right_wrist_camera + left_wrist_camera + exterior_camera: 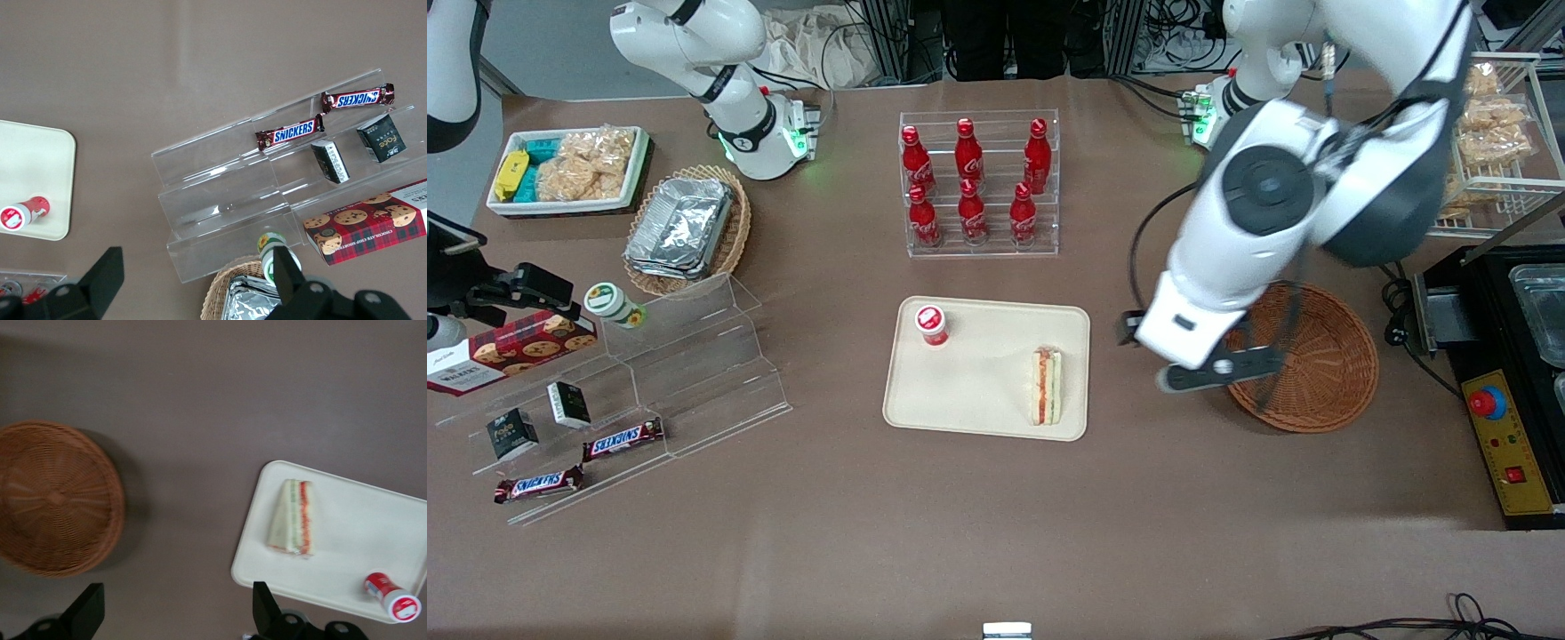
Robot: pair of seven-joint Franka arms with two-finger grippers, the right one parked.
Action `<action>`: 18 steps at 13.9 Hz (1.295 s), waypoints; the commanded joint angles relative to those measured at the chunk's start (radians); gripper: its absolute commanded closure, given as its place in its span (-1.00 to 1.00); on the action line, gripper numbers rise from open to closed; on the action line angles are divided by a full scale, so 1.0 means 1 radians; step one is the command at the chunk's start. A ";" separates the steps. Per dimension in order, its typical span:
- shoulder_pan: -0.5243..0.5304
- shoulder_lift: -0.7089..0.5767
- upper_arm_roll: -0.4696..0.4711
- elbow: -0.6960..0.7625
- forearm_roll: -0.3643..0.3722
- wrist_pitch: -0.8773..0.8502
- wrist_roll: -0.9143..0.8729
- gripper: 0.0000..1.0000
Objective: Place sandwich from basket to tray
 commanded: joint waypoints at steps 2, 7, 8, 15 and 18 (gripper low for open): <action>0.077 -0.072 -0.001 -0.043 -0.007 -0.072 0.106 -1.00; 0.234 -0.129 0.005 -0.040 -0.007 -0.152 0.397 -1.00; 0.226 -0.144 0.059 -0.040 -0.007 -0.158 0.450 -1.00; 0.063 -0.276 0.449 -0.089 -0.139 -0.183 0.745 -1.00; 0.061 -0.361 0.472 -0.150 -0.139 -0.183 0.783 -1.00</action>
